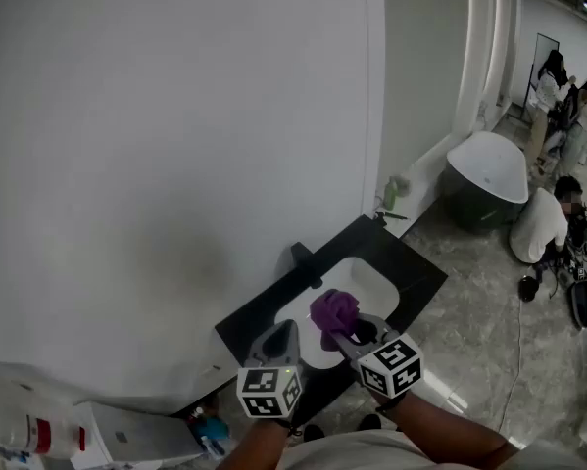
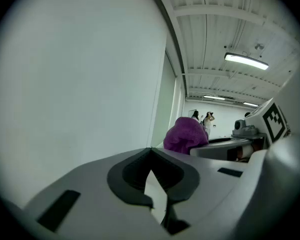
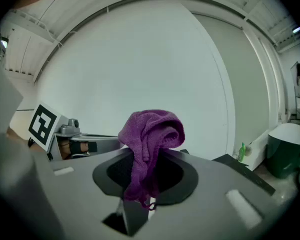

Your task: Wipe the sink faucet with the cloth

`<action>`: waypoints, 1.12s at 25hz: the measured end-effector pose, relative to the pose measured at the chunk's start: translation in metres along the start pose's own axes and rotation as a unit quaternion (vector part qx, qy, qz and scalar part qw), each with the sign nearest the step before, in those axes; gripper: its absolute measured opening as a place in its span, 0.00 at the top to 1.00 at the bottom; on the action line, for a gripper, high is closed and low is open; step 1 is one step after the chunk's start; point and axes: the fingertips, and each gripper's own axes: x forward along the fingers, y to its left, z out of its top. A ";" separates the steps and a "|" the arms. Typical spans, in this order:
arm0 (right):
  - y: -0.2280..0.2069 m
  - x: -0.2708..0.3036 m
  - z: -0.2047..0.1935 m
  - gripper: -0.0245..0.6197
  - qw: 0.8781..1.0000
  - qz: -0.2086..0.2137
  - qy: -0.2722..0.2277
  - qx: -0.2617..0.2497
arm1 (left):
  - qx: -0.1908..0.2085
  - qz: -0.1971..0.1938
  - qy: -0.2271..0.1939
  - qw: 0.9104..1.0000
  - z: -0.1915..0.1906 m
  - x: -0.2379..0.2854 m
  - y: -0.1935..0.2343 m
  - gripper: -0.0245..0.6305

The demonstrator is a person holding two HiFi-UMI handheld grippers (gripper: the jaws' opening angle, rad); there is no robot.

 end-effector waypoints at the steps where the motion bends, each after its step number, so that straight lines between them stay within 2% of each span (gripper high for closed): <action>1: 0.000 0.000 0.000 0.82 1.000 0.000 0.000 0.001 | 0.000 0.000 0.001 1.000 -0.001 0.000 0.001 0.95; 17: 0.006 0.009 -0.002 0.82 1.000 -0.006 0.002 0.012 | -0.001 -0.011 0.004 1.000 -0.002 0.000 0.010 0.95; 28: 0.010 0.016 -0.001 0.81 0.999 -0.027 -0.009 0.037 | -0.003 -0.042 0.013 0.999 -0.002 0.002 0.018 0.95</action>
